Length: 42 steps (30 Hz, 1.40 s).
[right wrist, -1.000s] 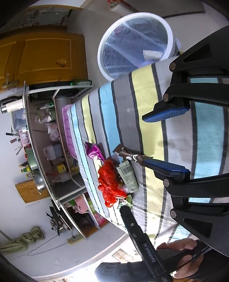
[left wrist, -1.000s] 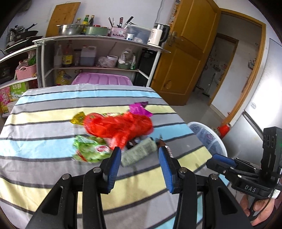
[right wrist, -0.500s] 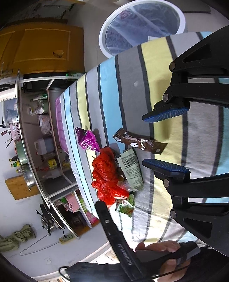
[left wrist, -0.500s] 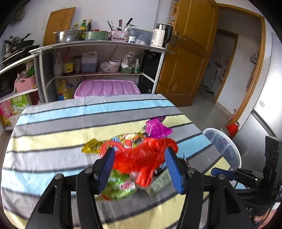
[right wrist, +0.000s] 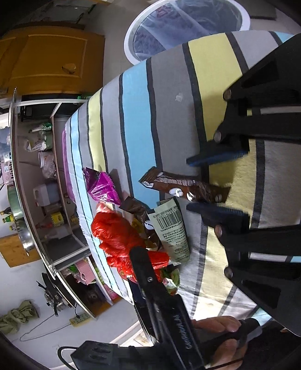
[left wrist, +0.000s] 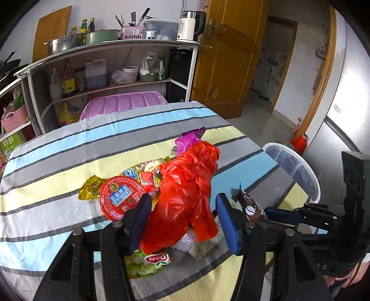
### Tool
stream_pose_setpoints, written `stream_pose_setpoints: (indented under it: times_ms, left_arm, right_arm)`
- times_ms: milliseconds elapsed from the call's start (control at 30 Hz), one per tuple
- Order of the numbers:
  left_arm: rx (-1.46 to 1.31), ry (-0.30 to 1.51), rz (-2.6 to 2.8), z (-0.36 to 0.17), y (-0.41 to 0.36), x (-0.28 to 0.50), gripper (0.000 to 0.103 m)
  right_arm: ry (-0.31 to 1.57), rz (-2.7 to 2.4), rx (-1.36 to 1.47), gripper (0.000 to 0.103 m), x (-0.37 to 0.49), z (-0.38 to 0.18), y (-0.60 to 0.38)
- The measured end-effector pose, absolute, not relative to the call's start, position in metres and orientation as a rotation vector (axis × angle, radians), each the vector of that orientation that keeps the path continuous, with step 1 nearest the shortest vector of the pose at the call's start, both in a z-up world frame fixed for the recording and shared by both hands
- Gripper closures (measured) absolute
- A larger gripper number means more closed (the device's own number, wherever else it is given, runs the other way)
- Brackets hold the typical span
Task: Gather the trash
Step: 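Grasp the red plastic bag with the left gripper and lift it, then carry the red bag and brown wrapper to the wastebasket and open both grippers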
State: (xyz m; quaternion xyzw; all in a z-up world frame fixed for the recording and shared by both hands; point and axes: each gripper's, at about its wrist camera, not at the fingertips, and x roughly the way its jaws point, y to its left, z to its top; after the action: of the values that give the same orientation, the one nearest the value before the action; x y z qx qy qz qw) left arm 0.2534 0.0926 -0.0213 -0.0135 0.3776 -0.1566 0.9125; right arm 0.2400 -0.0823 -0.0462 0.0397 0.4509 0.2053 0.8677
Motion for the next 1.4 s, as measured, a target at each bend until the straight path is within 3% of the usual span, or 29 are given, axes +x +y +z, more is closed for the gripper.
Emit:
stream_pose_setpoints:
  times_ms: [33,167,367,900,1400]
  left_arm:
    - [-0.035,0.784,-0.322,-0.022,0.093,0.253,0.052]
    - [-0.053,0.775,-0.323,-0.019,0.096,0.25,0.062]
    - [-0.078,0.764,-0.319,-0.015,0.098,0.245,0.069]
    - [-0.124,0.698,-0.346,0.016,0.083,0.222,0.071]
    - [-0.096,0.707,-0.464,0.027,-0.001,0.237,0.071]
  right_arm:
    - [0.942,0.434,0.085,0.083,0.239,-0.046,-0.082]
    - [0.931,0.432,0.075,0.083,0.237,-0.045,-0.08]
    - [0.928,0.428,0.089,0.084,0.236,-0.043,-0.084]
    - [0.855,0.399,0.136,0.084,0.215,-0.015,-0.12]
    - [0.809,0.257,0.177,0.084,0.208,0.003,-0.21]
